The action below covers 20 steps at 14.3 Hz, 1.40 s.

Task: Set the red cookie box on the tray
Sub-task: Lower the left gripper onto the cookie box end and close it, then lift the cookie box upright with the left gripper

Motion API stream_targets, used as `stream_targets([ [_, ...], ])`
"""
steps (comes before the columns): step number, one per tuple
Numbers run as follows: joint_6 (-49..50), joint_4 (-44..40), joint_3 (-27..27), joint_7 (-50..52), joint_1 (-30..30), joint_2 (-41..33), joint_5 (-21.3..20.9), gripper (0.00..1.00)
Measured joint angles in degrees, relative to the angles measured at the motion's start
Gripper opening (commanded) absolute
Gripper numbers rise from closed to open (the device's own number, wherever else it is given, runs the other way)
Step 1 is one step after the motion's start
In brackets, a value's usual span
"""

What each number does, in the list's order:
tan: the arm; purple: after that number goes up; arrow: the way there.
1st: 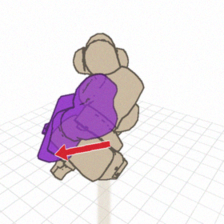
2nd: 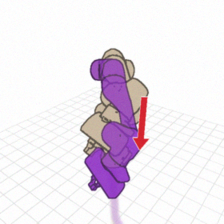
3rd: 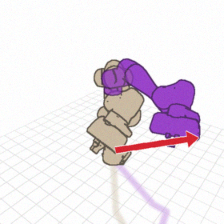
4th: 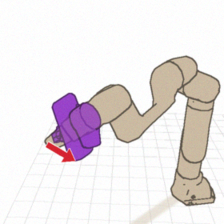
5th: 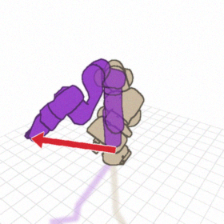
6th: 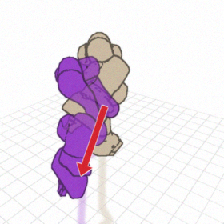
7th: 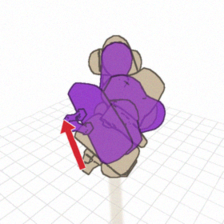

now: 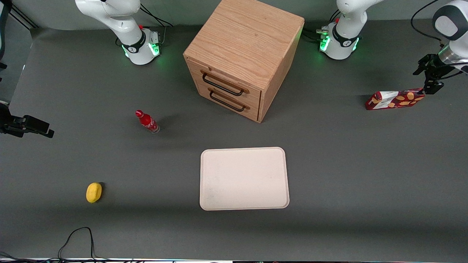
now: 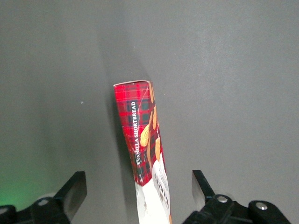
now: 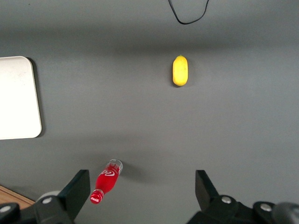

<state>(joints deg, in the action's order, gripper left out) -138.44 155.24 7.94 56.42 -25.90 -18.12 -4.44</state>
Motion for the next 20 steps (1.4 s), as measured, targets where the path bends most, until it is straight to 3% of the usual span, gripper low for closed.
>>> stream_targets([
  [8,-9.87,0.35,-0.35,0.0,0.12,10.14,3.22,1.0],
  [16,-10.89,0.47,-0.71,0.0,1.4,12.22,5.96,0.97],
  [17,-10.89,0.5,-0.71,0.01,1.4,12.22,5.98,0.83],
  [20,-10.9,0.61,-0.71,0.09,1.4,12.26,6.04,0.12],
])
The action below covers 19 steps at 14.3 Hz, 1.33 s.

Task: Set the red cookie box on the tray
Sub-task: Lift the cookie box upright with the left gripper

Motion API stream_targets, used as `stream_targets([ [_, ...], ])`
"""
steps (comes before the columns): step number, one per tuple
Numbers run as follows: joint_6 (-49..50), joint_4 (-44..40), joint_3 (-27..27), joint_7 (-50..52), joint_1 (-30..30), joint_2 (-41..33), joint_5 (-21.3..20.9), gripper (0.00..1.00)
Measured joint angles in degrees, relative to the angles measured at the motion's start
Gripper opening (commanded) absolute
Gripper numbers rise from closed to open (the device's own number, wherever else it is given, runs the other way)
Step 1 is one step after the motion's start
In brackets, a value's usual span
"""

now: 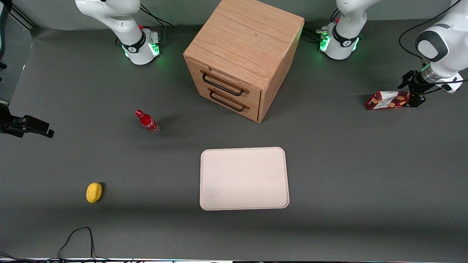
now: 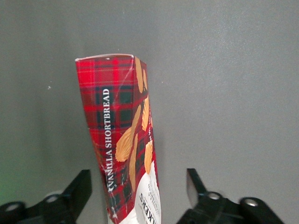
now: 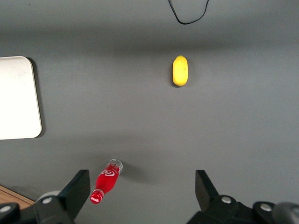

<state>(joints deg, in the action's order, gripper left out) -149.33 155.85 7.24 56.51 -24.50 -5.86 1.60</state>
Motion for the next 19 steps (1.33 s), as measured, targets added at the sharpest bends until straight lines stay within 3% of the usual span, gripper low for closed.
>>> stream_targets([
  [1,-0.01,0.02,0.0,0.04,0.0,0.0,0.01,0.0],
  [13,1.79,-0.88,-0.07,0.15,0.31,-0.23,0.03,0.0],
  [19,26.16,-16.0,-0.11,0.17,0.34,-6.43,0.11,0.0],
])
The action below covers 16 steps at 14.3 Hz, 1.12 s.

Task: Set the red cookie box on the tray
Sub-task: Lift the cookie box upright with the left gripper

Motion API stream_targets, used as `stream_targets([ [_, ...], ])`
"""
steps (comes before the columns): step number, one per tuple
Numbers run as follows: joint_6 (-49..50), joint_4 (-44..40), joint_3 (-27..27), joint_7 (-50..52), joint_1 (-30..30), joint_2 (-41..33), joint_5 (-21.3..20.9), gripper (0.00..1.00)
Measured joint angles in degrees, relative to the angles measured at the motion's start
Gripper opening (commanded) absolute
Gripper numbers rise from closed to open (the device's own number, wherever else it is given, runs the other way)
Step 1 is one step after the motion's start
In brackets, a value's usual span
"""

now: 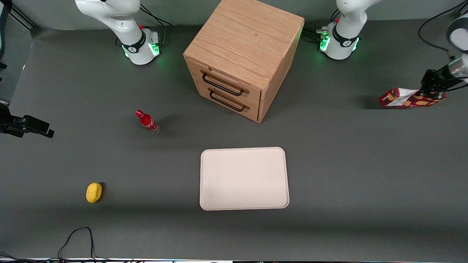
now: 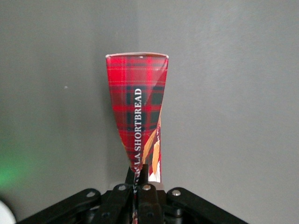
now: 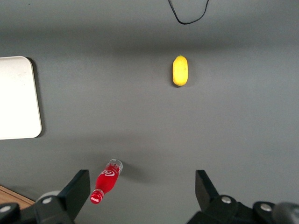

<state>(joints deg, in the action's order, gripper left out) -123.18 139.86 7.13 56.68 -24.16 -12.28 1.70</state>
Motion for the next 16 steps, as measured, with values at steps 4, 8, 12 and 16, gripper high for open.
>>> stream_targets([
  [4,18.12,-14.5,-0.02,0.01,0.0,-3.1,-0.03,0.0],
  [8,29.45,-27.34,-0.7,0.01,0.02,-3.16,-0.86,0.0],
  [12,31.41,-30.17,-1.28,0.01,0.03,-2.41,-1.12,0.0],
  [16,31.57,-31.93,-4.24,-0.93,0.37,-1.46,-1.17,0.0],
])
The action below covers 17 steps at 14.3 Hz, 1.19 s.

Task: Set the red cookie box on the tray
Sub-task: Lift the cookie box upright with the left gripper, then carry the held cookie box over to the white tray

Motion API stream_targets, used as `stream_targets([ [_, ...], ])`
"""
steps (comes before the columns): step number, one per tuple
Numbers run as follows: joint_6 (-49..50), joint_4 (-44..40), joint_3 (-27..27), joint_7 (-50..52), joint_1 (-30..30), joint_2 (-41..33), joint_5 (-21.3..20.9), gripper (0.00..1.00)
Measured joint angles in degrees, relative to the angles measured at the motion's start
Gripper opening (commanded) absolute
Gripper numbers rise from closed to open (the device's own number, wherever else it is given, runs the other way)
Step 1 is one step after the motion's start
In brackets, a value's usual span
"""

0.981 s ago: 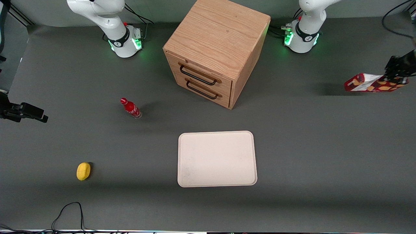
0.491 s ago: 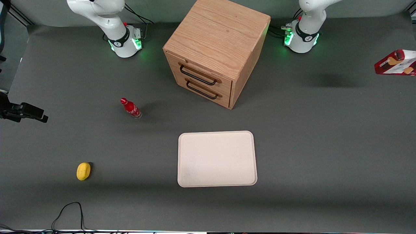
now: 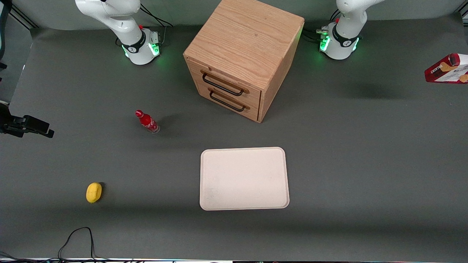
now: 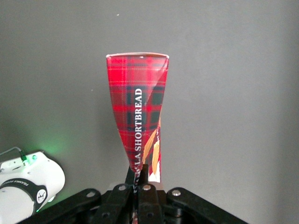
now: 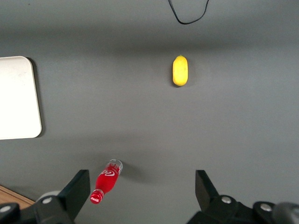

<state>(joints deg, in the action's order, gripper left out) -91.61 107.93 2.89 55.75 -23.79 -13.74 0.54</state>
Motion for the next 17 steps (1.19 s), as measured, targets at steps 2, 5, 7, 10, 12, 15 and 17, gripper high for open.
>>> stream_targets([
  [2,0.06,-3.61,-5.45,-0.91,1.08,2.51,-0.1,0.0],
  [5,-0.02,-12.74,-15.78,-0.84,3.18,11.44,-0.51,0.0],
  [7,-0.08,-19.04,-20.31,-0.83,5.43,18.29,-2.02,0.0],
  [10,-0.08,-27.39,-21.84,-0.86,12.17,26.92,-3.46,0.0],
  [12,-0.01,-32.2,-21.92,-0.87,17.25,31.27,-3.72,0.0],
  [15,2.35,-38.63,-22.47,-5.34,22.94,35.6,-3.89,0.0],
  [17,2.73,-41.51,-22.57,-9.86,26.29,37.27,-4.34,0.0],
])
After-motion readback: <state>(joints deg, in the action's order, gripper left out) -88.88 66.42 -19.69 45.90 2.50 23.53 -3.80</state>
